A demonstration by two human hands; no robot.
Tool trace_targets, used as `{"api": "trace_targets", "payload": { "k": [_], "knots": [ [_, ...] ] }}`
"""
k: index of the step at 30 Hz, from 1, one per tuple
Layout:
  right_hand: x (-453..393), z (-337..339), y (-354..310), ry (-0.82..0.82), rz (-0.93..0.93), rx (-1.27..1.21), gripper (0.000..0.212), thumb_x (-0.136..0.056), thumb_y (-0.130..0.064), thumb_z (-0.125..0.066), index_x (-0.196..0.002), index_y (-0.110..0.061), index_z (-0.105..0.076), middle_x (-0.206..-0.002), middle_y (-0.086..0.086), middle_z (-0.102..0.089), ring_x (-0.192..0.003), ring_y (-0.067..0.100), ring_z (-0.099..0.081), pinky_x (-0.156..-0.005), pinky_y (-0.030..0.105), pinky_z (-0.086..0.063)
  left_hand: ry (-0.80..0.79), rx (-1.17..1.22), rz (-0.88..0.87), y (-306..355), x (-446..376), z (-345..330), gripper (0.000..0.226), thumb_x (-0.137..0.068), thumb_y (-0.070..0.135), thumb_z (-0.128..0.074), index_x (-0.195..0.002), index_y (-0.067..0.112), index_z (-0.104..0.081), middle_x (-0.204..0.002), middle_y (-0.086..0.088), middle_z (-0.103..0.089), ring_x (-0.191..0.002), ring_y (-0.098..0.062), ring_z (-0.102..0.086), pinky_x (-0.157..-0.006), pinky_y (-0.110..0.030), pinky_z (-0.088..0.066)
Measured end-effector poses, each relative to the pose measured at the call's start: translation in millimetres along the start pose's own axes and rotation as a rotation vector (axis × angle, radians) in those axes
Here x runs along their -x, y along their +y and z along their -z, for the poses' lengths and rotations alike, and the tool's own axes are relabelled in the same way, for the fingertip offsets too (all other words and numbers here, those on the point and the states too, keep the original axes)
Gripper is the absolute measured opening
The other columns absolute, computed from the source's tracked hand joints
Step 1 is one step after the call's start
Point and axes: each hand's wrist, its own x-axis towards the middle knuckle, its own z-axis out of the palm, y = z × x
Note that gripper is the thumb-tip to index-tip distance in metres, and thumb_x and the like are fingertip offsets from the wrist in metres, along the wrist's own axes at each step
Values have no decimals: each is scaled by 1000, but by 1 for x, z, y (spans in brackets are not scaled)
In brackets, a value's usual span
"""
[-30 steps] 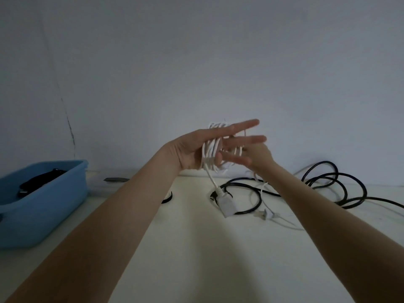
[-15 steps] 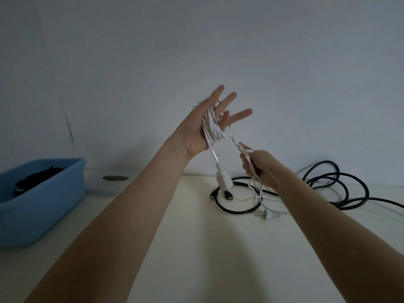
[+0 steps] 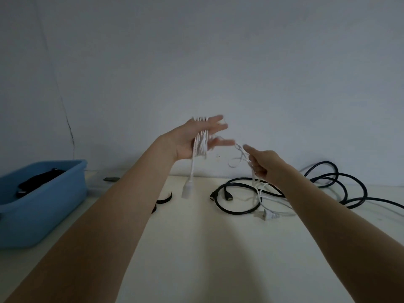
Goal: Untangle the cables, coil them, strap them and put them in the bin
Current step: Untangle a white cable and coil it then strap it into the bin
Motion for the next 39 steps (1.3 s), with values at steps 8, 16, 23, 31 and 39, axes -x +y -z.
{"api": "trace_targets", "payload": {
  "k": [8,16,23,31,39],
  "knots": [
    [10,-15,-12,-362,105,59,30,-89,-30,-61,-63,-14,-63,-50,-4,-25,-44,8,-21,-43,20,-16,352,-1167,102,-20,-8,-9,24,-99,15,-42,-120,16,-54,-88,-2,-61,-56,-6,-55,-44,-10,-44],
    [8,6,-20,-410,196,229,16,-93,-8,-51,-98,-7,-66,-96,5,-64,-85,16,-56,-82,28,-46,369,-1180,50,-9,4,-9,14,-96,19,-51,-87,16,-61,-67,0,-49,-53,-7,-45,-34,-8,-33],
    [24,-9,-42,-504,309,544,31,-82,-29,-66,-105,-10,-64,-103,4,-67,-90,16,-62,-87,30,-49,412,-1180,119,-14,-6,-5,13,-92,19,-59,-81,13,-62,-71,3,-47,-52,-8,-41,-38,-13,-34],
    [24,-6,-35,-243,326,260,27,-97,-17,-48,-84,1,-63,-69,11,-67,-41,11,-46,-37,17,-36,351,-844,53,-19,-3,5,16,-89,12,-63,-104,7,-63,-72,1,-52,-47,-8,-40,-41,-18,-35],
    [18,4,-26,-101,329,5,30,-96,-14,-50,-73,2,-60,-62,13,-58,-46,15,-54,-46,18,-47,352,-665,54,-26,1,23,19,-88,8,-64,-71,17,-64,-82,-4,-57,-43,-6,-36,-40,-17,-32]
  ]
}}
